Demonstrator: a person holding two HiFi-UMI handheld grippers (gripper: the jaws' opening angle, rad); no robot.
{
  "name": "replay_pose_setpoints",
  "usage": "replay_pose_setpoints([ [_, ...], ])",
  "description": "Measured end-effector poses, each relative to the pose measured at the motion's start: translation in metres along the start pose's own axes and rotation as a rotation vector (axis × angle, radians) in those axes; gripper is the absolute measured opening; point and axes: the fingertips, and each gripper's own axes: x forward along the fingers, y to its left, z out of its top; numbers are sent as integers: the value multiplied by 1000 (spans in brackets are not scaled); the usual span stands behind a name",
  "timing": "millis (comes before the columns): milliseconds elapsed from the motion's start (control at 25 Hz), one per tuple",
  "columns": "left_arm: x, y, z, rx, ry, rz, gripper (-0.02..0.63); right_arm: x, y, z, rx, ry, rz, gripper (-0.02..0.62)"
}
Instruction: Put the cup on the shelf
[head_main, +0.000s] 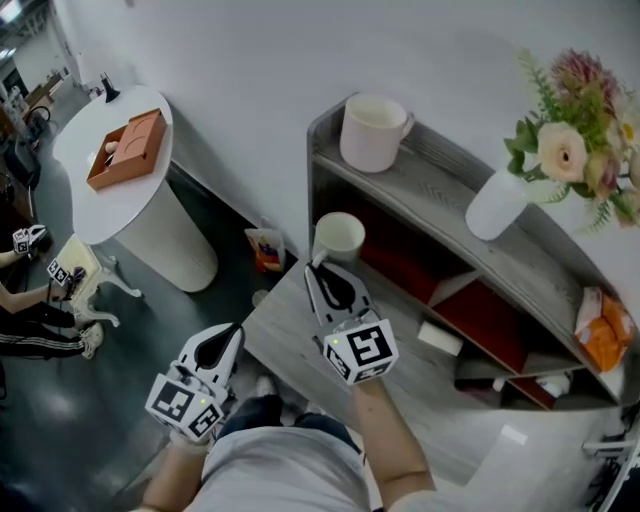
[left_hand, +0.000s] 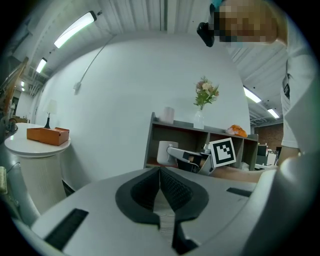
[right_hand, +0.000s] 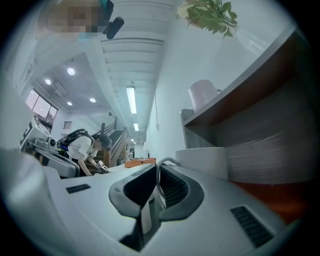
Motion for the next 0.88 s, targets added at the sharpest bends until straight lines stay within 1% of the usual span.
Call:
replay_pose_setpoints([
  [240,6,23,8,9,8,-4,17,30,-15,1,-6,-13,-42,35],
  [560,18,39,12,20,19,0,17,54,-45,-8,4,-8,-112,35],
  [880,30,50,11,19,30,14,17,64,-64,-24,2,8,-137,35],
])
